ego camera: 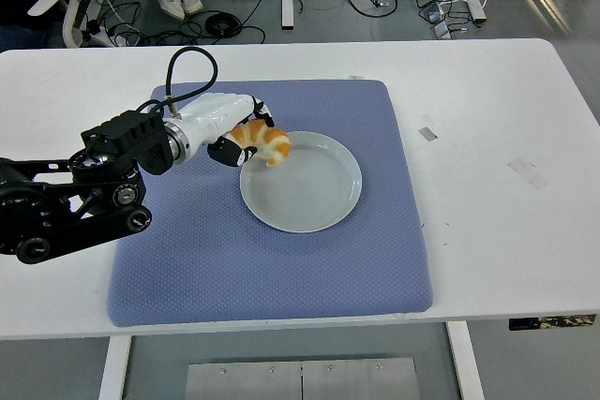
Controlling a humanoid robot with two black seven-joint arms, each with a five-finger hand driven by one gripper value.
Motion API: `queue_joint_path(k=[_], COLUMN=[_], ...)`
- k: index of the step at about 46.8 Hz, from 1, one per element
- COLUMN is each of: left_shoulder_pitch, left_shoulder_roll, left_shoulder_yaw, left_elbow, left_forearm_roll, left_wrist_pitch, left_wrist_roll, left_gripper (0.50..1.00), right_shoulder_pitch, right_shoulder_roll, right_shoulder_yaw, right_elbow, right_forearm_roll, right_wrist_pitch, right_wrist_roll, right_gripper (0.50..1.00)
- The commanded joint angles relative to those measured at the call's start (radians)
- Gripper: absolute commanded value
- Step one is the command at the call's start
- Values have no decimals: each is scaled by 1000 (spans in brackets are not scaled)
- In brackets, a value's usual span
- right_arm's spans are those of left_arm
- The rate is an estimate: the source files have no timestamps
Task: Place the bread on the table
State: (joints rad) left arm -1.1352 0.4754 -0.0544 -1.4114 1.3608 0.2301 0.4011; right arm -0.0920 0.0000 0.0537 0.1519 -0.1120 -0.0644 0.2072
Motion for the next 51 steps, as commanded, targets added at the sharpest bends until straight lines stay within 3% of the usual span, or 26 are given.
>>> queue_joint_path(k=[1,16,24,39,51], left_shoulder_pitch=[-3,-6,5,68,111], left_shoulder_roll=[20,106,141,147,149], left_shoulder_yaw=[1,-2,1,11,33], left_elbow=[0,2,2,8,26], left_forearm_roll=[0,21,80,80,89], left_wrist_pitch=[0,5,60,133,152], left_wrist_roll=[-1,-10,-16,-30,-44], left_gripper=[500,500,500,500,500], right_shoulder_pitch=[0,0,0,0,0], right_shoulder_roll=[0,0,0,0,0], right_shoulder_yaw=[0,0,0,0,0], right_elbow=[0,0,0,0,0], right_forearm_roll=[0,0,0,0,0], right_wrist_pitch=[0,0,0,0,0], right_wrist_roll=[0,0,0,0,0], right_gripper=[1000,1000,1000,1000,1000])
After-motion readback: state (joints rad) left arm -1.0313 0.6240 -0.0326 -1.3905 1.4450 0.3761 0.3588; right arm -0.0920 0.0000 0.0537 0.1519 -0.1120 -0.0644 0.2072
